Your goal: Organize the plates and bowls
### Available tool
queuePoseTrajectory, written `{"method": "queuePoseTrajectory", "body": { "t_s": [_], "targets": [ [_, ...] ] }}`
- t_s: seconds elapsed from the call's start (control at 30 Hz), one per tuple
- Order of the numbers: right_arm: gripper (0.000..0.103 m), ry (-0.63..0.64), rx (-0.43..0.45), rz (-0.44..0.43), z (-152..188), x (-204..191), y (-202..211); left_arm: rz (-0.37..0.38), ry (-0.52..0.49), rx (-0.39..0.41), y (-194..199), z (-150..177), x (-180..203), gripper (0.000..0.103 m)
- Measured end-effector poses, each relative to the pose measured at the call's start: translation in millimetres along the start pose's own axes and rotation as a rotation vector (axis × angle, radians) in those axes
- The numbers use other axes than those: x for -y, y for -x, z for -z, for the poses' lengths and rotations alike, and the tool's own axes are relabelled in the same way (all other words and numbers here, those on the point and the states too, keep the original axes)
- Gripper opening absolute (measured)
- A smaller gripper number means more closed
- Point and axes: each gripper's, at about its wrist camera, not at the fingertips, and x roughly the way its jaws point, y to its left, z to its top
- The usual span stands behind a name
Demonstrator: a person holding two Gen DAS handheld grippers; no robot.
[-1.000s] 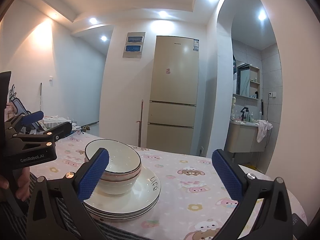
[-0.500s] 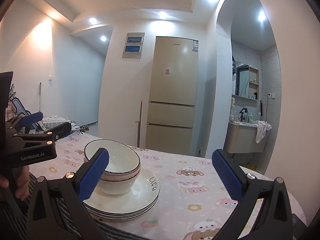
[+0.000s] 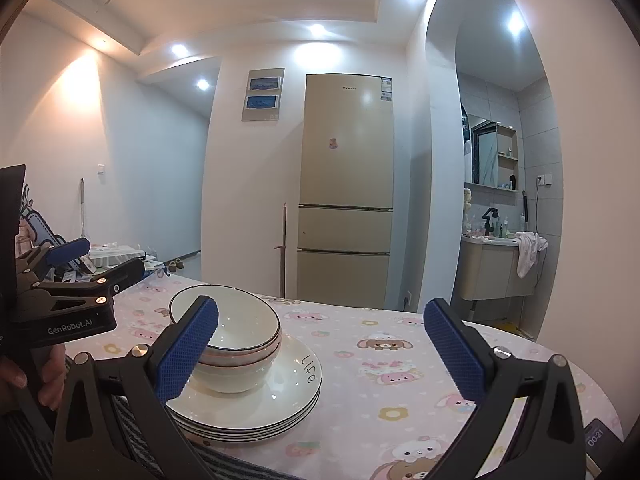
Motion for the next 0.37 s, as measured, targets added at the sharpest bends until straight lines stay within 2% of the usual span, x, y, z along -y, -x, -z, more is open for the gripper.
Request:
{"method": "queuePoseTrajectory", "body": {
  "t_s": [0.37],
  "targets": [
    [0.103, 0.006, 0.007, 0.002, -0.9, -1.0, 3.0, 0.003, -0.006, -0.005, -2.4, 0.6, 1.3, 0.103]
  ]
}}
